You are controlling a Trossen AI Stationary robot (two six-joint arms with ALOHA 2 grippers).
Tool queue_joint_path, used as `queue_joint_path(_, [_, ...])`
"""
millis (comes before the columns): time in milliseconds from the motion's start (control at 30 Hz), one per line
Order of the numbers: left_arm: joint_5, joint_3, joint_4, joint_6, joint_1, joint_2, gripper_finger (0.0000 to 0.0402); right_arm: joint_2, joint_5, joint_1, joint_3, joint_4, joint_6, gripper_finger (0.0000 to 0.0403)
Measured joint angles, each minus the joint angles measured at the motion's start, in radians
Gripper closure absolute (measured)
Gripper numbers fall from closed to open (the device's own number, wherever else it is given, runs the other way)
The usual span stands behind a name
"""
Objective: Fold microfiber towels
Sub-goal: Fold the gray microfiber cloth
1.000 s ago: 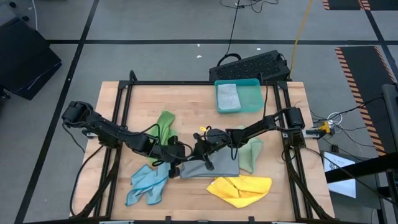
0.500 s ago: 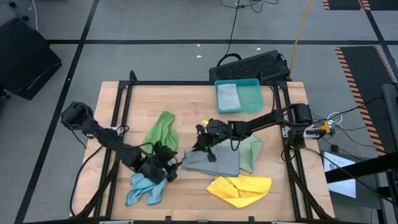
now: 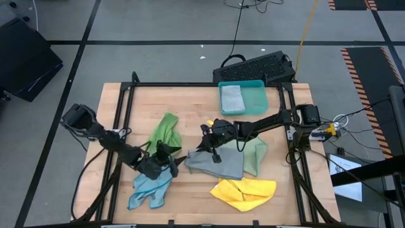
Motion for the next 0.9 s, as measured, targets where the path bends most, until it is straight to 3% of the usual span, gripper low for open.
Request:
queue_joint_path(167, [0.104,-0.006,0.023,-0.001,0.051,0.083,0.0146,0.0,0.0,0.0,0.0,0.016,0.001,0.0402])
queue_joint_path(367, [0.185,-0.008,0.07,-0.021,0.032,0.175,0.0146,0.0,0.0,-0.006,0.0,0.022,0.005,0.0401])
queue_joint_path(667, [0.195,-0.007,0.165,-0.024,0.018,0.212,0.0147,0.0,0.001,-0.013,0.0,0.034,0.005,0.04])
queue_joint_path(767, [0.201,-0.007,0.175,-0.023,0.03,0.233,0.0165,0.0,0.001,-0.013,0.0,0.038,0.008,0.04])
queue_joint_path(900, [0.23,-0.007,0.175,-0.017,0.036,0.253,0.0228,0.0,0.001,-0.013,0.0,0.037,0.008,0.04])
